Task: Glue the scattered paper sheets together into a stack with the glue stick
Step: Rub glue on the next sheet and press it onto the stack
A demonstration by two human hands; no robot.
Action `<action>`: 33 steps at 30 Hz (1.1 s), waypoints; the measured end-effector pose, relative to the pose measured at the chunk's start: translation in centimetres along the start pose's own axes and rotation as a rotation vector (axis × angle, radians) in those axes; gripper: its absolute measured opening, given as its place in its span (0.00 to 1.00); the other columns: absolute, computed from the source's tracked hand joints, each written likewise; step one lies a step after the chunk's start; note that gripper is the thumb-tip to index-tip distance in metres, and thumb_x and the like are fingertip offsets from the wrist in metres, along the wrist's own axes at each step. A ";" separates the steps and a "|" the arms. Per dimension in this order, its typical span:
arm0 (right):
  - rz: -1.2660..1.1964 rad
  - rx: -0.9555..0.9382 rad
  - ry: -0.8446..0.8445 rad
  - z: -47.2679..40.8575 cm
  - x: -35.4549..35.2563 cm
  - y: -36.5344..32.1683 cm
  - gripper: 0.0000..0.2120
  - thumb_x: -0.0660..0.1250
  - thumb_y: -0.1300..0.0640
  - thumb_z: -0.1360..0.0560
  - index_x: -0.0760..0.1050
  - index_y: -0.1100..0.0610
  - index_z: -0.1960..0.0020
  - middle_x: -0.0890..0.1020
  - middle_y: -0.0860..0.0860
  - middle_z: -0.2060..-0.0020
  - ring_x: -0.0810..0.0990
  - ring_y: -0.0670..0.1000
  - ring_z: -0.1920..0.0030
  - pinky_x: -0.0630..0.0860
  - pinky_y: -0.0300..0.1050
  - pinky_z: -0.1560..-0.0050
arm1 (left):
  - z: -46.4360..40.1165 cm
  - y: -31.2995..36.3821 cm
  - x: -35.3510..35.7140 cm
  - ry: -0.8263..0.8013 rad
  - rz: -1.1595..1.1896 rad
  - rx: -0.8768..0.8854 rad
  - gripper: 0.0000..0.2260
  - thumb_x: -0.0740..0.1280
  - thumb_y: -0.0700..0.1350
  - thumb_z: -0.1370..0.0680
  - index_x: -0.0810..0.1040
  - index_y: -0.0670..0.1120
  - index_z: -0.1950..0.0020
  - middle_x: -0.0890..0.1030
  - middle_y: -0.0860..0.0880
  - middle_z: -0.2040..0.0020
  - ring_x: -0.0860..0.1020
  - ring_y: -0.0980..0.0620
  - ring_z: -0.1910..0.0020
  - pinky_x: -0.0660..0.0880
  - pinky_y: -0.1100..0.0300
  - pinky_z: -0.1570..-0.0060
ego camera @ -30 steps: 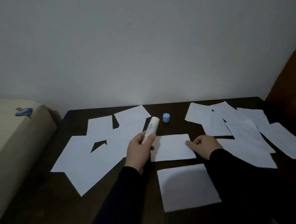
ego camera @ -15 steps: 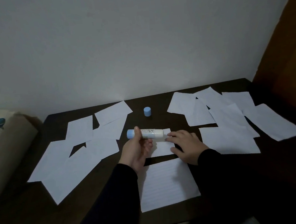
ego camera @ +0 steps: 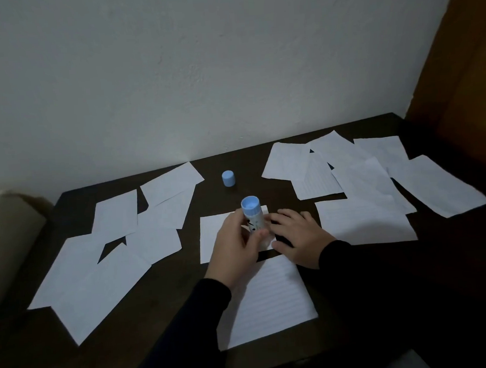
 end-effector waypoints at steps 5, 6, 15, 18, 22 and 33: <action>-0.041 0.045 -0.029 0.0 -0.3 -0.3 0.22 0.56 0.50 0.20 0.62 0.48 0.26 0.59 0.44 0.24 0.51 0.48 0.24 0.49 0.58 0.26 | 0.2 0.4 0.2 -0.056 -0.022 -0.023 0.11 0.66 0.45 0.21 0.69 0.54 0.41 0.72 0.59 0.51 0.72 0.62 0.54 0.68 0.73 0.58; -0.044 0.053 -0.035 0.0 -0.4 -0.4 0.22 0.57 0.50 0.20 0.62 0.48 0.26 0.59 0.44 0.25 0.51 0.48 0.24 0.49 0.58 0.26 | 0.2 0.4 0.1 -0.072 -0.042 -0.015 0.11 0.66 0.45 0.21 0.69 0.53 0.41 0.72 0.57 0.50 0.72 0.61 0.55 0.68 0.72 0.57; -0.052 0.106 -0.095 -0.2 -1.0 -0.4 0.24 0.59 0.50 0.21 0.62 0.45 0.25 0.58 0.42 0.25 0.51 0.47 0.24 0.49 0.58 0.25 | 0.2 -1.4 -3.3 -0.110 -0.180 -0.200 0.18 0.66 0.46 0.22 0.68 0.50 0.33 0.74 0.52 0.38 0.71 0.56 0.44 0.71 0.57 0.39; -0.047 0.104 -0.097 -0.2 -1.0 -0.4 0.24 0.59 0.50 0.21 0.61 0.45 0.25 0.58 0.42 0.25 0.51 0.47 0.24 0.50 0.59 0.25 | 0.5 -2.3 -4.7 -0.103 -0.210 -0.237 0.18 0.66 0.46 0.22 0.68 0.51 0.34 0.74 0.51 0.38 0.71 0.56 0.46 0.71 0.58 0.42; -0.043 0.105 -0.108 -0.4 -0.9 -0.7 0.24 0.59 0.49 0.20 0.61 0.45 0.25 0.58 0.42 0.25 0.52 0.47 0.24 0.50 0.59 0.25 | 0.8 -2.9 -6.0 -0.084 -0.221 -0.292 0.17 0.66 0.45 0.21 0.68 0.49 0.33 0.74 0.49 0.36 0.72 0.51 0.39 0.69 0.56 0.40; -0.039 0.092 -0.107 0.2 -0.9 -1.0 0.23 0.58 0.51 0.20 0.61 0.46 0.25 0.58 0.42 0.25 0.51 0.48 0.24 0.49 0.59 0.25 | 0.7 -2.1 -6.5 0.263 -0.198 -0.236 0.12 0.67 0.42 0.22 0.69 0.47 0.41 0.70 0.52 0.47 0.74 0.54 0.49 0.69 0.64 0.48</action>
Point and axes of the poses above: each hand's wrist, its own z-axis away from the middle knuckle, its own x-axis out of the palm, y = z × x, the point moved 4 cm from there along -z, towards the middle knuckle
